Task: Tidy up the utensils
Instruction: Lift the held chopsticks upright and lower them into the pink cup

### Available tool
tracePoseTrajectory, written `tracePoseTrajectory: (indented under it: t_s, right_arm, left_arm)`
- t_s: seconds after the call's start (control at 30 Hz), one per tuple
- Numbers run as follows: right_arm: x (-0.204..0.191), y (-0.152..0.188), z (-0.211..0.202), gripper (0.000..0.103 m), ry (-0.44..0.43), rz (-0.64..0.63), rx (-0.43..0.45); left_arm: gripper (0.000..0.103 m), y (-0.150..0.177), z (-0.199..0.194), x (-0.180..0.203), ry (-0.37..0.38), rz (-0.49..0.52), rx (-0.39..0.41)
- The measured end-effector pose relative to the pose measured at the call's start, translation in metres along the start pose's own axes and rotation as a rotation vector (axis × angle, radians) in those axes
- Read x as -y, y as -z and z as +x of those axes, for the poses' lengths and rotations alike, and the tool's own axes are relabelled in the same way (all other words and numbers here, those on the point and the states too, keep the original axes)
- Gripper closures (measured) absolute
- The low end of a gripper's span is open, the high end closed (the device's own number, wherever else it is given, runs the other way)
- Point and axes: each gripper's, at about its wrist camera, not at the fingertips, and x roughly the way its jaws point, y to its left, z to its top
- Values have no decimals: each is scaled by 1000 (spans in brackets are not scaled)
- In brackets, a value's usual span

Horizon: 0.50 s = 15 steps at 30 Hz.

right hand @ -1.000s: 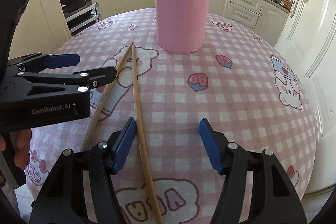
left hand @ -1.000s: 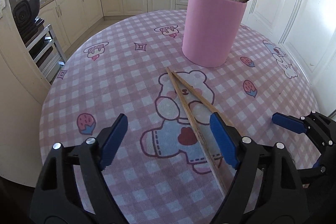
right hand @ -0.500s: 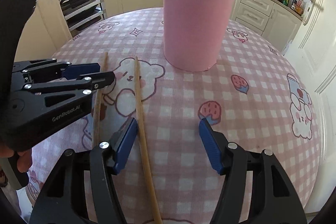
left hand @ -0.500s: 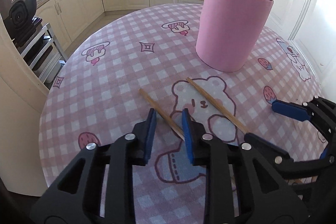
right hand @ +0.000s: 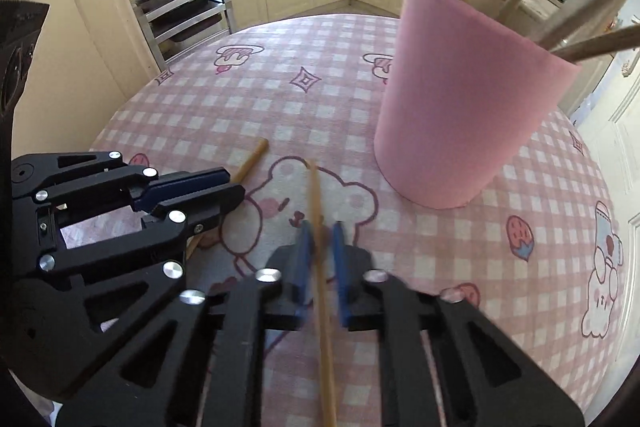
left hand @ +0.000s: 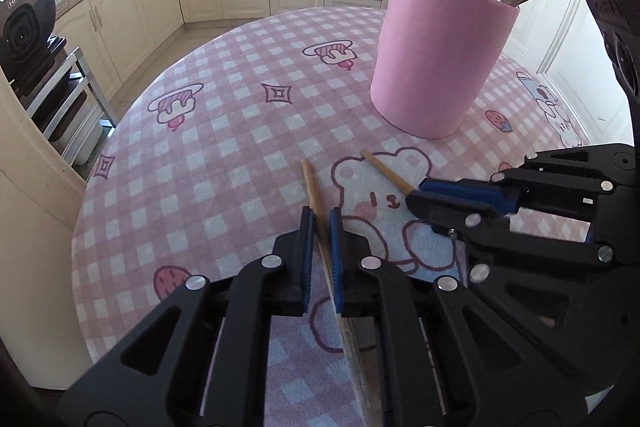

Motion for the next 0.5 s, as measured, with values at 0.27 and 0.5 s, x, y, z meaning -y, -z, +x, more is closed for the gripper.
tracePoseTrajectory:
  t_s: [0.27,0.5]
  right_arm:
    - [3,7,-38,98,-68,60,96]
    - [-5,11,-99,98,-114,54,239]
  left_arm:
    - [97,-1,-30,-4,57,-34,40]
    - [97,-11,-92,8,103,-27,169]
